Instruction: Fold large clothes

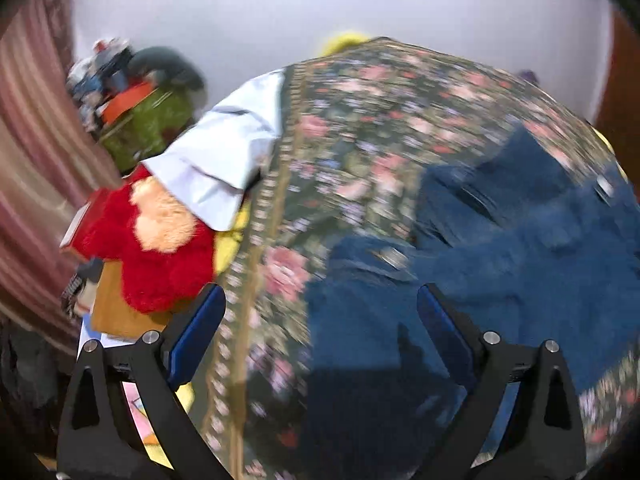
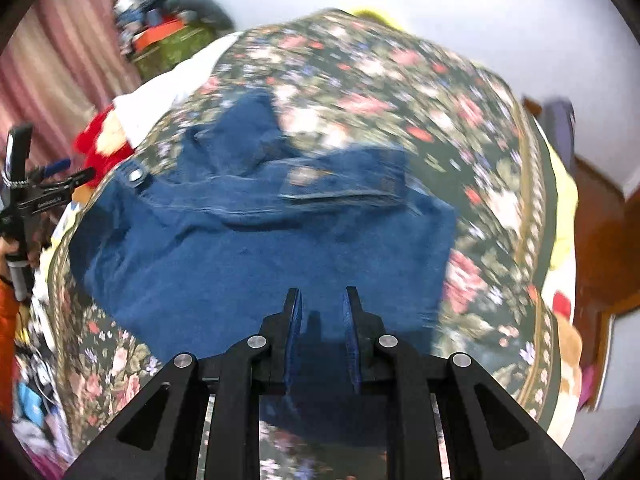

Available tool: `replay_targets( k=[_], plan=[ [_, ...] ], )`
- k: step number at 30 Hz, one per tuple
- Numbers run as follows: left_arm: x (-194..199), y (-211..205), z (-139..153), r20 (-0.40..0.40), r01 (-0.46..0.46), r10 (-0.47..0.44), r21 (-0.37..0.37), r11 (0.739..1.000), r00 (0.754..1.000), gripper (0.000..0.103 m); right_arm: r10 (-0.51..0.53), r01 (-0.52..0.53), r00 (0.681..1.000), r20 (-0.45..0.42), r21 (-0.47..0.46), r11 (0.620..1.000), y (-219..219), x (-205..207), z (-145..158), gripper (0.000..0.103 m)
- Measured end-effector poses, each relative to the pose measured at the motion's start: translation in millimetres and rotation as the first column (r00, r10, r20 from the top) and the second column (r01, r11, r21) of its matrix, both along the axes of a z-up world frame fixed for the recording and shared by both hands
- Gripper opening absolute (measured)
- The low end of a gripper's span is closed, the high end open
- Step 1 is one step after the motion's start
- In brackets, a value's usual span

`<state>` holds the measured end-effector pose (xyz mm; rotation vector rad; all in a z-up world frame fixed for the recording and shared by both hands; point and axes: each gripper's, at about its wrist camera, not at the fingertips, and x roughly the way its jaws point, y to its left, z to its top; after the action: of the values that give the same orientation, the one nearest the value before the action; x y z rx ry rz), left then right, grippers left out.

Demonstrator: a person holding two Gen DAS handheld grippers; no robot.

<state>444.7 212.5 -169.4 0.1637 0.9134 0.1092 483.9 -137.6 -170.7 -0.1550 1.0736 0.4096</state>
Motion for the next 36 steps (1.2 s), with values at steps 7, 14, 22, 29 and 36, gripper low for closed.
replay_targets(
  k=[7, 14, 22, 29, 36],
  plan=[
    [-24.5, -29.9, -45.5, -0.092, 0.016, -0.018, -0.023, 1.0, 0.996, 0.098, 0.106, -0.107, 0.994, -0.018, -0.086, 0.991, 77.9, -25.0, -33.9, 0.016],
    [-46.3, -7.3, -84.9, -0.127, 0.012, -0.008, 0.026, 1.0, 0.992, 0.099, 0.128, -0.133, 0.991, -0.045, -0.131, 0.982, 74.2, -31.1, -68.0, 0.016],
    [-75.4, 21.5, -69.9, -0.089, -0.033, 0.033, 0.008, 0.999, 0.995, 0.099, 0.035, -0.036, 0.999, -0.01, -0.138, 0.99, 3.2, -38.0, -44.0, 0.016],
    [-106.3, 48.1, -62.8, -0.075, -0.167, 0.17, 0.044, 0.985, 0.983, 0.099, -0.064, 0.062, 0.998, -0.028, -0.072, 0.995, -57.4, -54.4, -33.8, 0.016],
    [-141.5, 69.7, -36.0, -0.005, -0.308, 0.308, -0.001, 0.951, 0.951, 0.099, -0.114, 0.122, 0.992, 0.048, -0.215, 0.969, -63.2, -76.5, -21.7, 0.016]
  ],
)
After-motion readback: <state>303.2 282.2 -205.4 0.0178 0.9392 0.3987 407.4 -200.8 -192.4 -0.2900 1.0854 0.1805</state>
